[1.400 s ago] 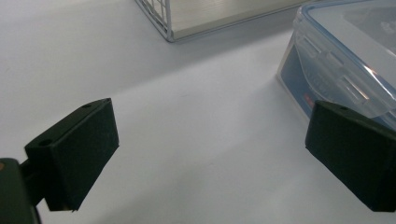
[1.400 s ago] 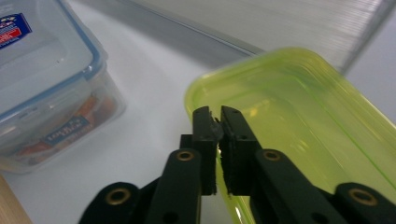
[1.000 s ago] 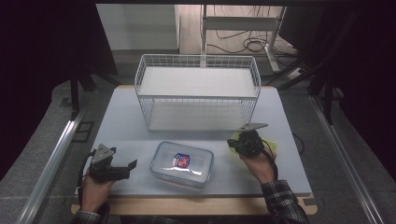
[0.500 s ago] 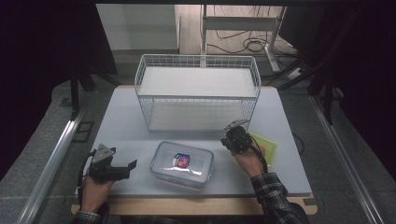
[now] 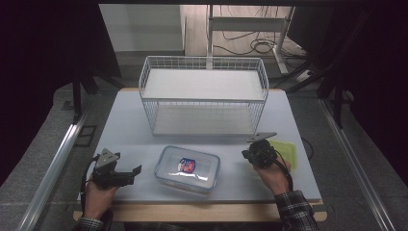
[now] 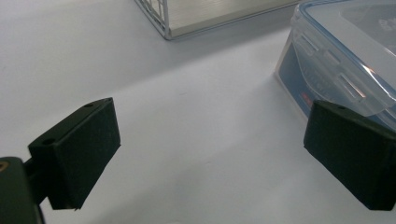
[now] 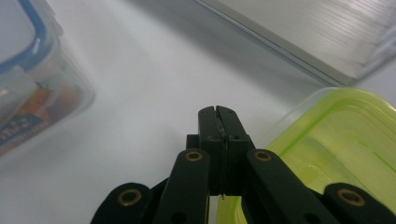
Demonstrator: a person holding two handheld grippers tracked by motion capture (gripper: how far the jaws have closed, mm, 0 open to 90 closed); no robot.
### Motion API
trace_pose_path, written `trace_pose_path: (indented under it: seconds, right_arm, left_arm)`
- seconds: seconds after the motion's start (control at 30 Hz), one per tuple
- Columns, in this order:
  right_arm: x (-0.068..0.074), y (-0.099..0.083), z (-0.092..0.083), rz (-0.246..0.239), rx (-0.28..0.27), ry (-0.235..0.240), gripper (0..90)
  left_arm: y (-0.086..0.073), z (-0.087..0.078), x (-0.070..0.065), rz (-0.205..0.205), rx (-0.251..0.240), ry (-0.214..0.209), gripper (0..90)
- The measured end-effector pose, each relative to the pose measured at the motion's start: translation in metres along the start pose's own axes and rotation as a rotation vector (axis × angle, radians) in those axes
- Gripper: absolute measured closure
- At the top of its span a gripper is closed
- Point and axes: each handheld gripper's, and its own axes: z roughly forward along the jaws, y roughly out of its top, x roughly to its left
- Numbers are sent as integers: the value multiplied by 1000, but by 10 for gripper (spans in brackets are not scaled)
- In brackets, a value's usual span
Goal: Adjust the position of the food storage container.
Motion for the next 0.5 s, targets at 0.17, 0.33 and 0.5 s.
trace_pose_path:
  seconds: [0.17,0.33,0.5]
  right_arm:
    - [-14,-12,-9,24,-1,-29,897]
    - [-27,-22,-17,55,-16,-44,897]
    - [-39,-28,-24,82,-28,-64,897]
  left_arm:
    - [0,1,0,2,2,2,37]
    - [1,3,-1,-35,0,-20,36]
    - [1,4,-2,-37,18,-31,40]
